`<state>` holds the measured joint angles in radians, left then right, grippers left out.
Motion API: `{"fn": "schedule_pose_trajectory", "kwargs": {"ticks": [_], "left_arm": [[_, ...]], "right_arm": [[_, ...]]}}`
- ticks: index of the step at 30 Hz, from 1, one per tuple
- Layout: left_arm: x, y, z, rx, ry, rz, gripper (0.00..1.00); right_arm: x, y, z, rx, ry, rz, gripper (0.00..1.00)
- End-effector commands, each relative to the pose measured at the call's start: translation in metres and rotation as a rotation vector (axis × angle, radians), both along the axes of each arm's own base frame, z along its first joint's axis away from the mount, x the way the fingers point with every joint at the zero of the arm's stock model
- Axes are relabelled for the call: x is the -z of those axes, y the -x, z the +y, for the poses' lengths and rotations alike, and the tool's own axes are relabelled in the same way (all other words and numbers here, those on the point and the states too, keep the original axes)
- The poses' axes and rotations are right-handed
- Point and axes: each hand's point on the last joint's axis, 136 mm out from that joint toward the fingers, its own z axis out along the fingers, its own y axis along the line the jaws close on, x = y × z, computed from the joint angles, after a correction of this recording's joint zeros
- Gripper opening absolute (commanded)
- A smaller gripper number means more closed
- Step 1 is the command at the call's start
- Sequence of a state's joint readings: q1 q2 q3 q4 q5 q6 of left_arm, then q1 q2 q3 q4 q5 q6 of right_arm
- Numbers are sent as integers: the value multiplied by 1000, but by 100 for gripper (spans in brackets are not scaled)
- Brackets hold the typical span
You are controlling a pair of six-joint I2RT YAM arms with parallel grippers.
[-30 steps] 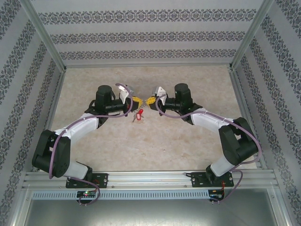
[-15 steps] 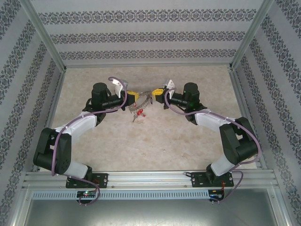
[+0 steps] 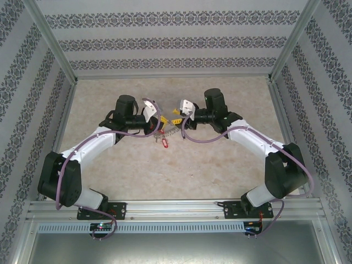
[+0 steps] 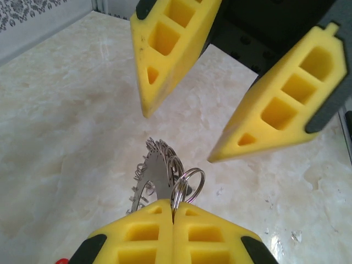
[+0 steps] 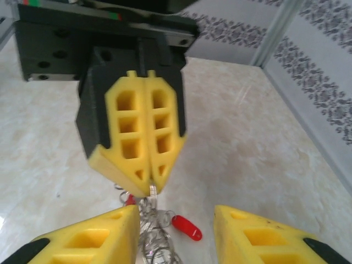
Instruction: Put the keys on the keyring
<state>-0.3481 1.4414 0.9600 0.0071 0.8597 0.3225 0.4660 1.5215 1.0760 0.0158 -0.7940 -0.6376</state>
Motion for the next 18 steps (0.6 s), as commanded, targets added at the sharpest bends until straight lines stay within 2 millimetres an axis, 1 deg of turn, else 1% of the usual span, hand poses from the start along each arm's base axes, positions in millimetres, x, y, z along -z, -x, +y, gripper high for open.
{"fn": "schedule_pose_trajectory", "kwargs": {"ticks": [1,2,6,11,16,18], "left_arm": [[-18,4,-6,44,1,-89,0],[-18,4,-6,45,3,-87,0],[-19,4,-7,41,11,-84,0],[-22,2,-7,33,31,-86,0],[-23,2,-10,38,51,-79,0],[-23,2,-10,35,56,-74,0]], "right_arm": [[10,17,1,-82,75,18,41],[9,18,2,-88,82,19,41],[17,21,5,-98,144,45,38],[25,16,4,-80,179,77,36],[30,8,7,-53,190,108,28],[31,6,8,-45,187,117,23]]}}
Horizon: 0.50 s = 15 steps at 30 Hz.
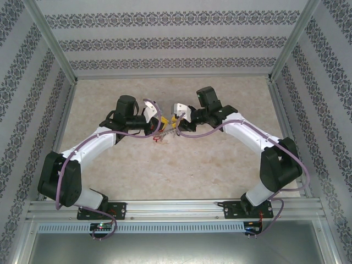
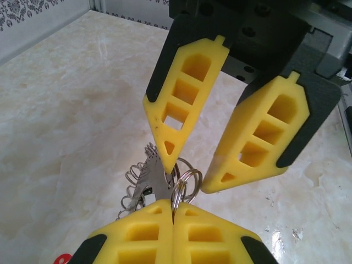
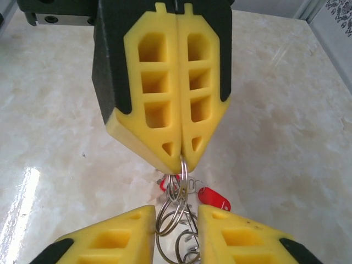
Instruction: Put the keys on the keyring
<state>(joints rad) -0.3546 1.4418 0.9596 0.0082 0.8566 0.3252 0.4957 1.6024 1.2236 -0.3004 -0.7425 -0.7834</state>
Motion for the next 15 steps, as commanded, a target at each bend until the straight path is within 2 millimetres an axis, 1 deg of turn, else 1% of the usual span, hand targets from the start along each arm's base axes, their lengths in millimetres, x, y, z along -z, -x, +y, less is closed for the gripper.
{"fn": "schedule_pose_trajectory", "kwargs": {"ticks": [1,2,5,9,11,13,15], "left_arm": [[-24,0,-8,29,60,-70,0],[-24,-1,-8,23,61,-69,0],[-25,-1,-8,15,69,-65,0],[-25,-7,-6,-26,82,-55,0],[-24,-12,-4,-59,91,-41,0],[-21,-20,-3,-105,99,-16,0],[-18,-26,-1,-147,114,17,0]], "right_arm": [[4,-1,5,17,12,42,14],[3,-3,6,26,6,49,9],[4,-7,8,56,-5,85,6],[9,-15,8,133,-10,152,0],[10,-25,7,216,-32,188,0],[9,-39,4,341,-75,212,0],[7,-52,-1,465,-164,210,0]]}}
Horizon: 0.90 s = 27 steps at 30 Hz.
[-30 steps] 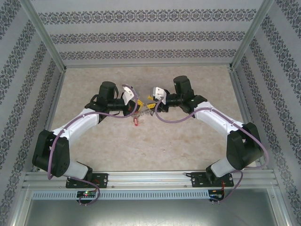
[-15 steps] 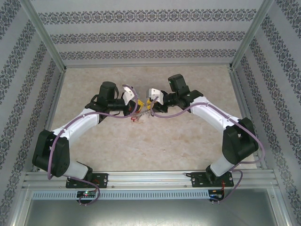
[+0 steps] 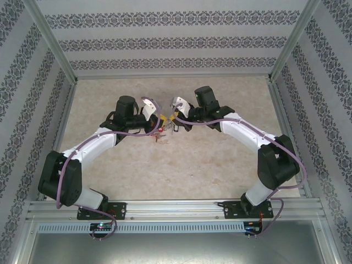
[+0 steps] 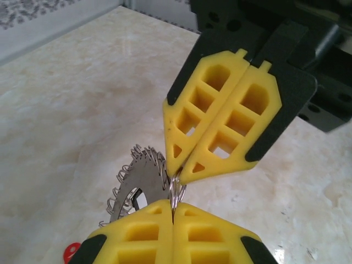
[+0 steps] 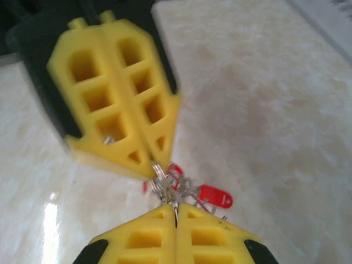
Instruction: Put the keys on the keyring
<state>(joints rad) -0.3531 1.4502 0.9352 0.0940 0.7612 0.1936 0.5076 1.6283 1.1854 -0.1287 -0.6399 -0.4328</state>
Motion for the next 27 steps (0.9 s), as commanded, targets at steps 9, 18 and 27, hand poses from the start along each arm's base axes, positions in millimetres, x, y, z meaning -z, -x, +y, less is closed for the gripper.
{"fn": "schedule_pose_trajectory", "kwargs": {"ticks": [9,18,27], "left_arm": [[-28,-40,16,-234,243,51,0],[-35,-50,33,-334,339,80,0],[-44,-36,20,-200,263,1,0]], "right_arm": [[1,-52,-22,482,-339,90,0],[10,-52,-25,548,-391,162,0],[-19,-29,-21,280,-379,63,16]]}}
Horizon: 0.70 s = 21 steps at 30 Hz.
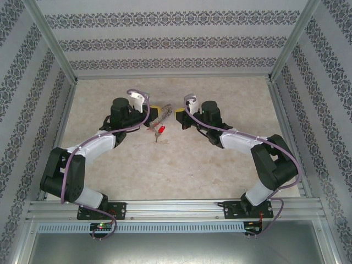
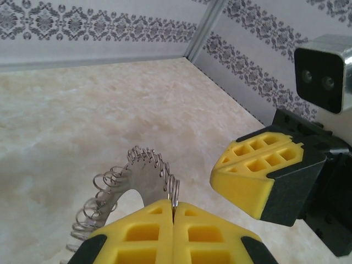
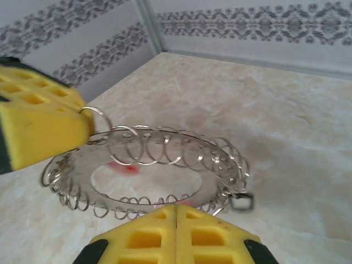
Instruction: Put the keys on the keyring
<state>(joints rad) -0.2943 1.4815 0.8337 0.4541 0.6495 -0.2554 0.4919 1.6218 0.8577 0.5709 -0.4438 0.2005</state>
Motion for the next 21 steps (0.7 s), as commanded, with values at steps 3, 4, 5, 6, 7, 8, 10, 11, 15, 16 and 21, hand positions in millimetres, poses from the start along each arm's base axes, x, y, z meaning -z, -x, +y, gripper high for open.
{"fn": "schedule_pose_trajectory", "kwargs": {"ticks": [3,4,5,6,7,8,10,11,15,16,21], "left_arm": [[-33,16,-11,133,-75,-188,0],[-32,20,-13,157,-83,-203,0],[-33,24,-16,188,-89,-220,0],[-33,30,-19,231,-97,-240,0],[-32,34,-22,260,-111,-252,0],[-32,39,-24,290,-122,-259,0],[-31,49,-30,371,-157,-285,0],[-28,53,-32,394,-173,-284,0],[-28,62,-38,459,-191,-309,0],[-29,64,-39,474,-185,-320,0],[-32,74,-47,537,-183,-383,0]], "right_arm": [[-31,28,-3,-290,133,-240,29],[-30,37,-2,-359,190,-296,35],[-28,42,-2,-405,235,-330,39],[-27,48,-2,-462,290,-379,43],[-24,54,-3,-525,349,-421,47],[-22,58,-4,-568,393,-448,50],[-21,62,-6,-634,478,-517,51],[-22,61,-6,-640,498,-534,52],[-31,59,-2,-674,497,-557,56],[-32,63,2,-700,472,-549,56],[-26,75,17,-782,423,-483,55]]}}
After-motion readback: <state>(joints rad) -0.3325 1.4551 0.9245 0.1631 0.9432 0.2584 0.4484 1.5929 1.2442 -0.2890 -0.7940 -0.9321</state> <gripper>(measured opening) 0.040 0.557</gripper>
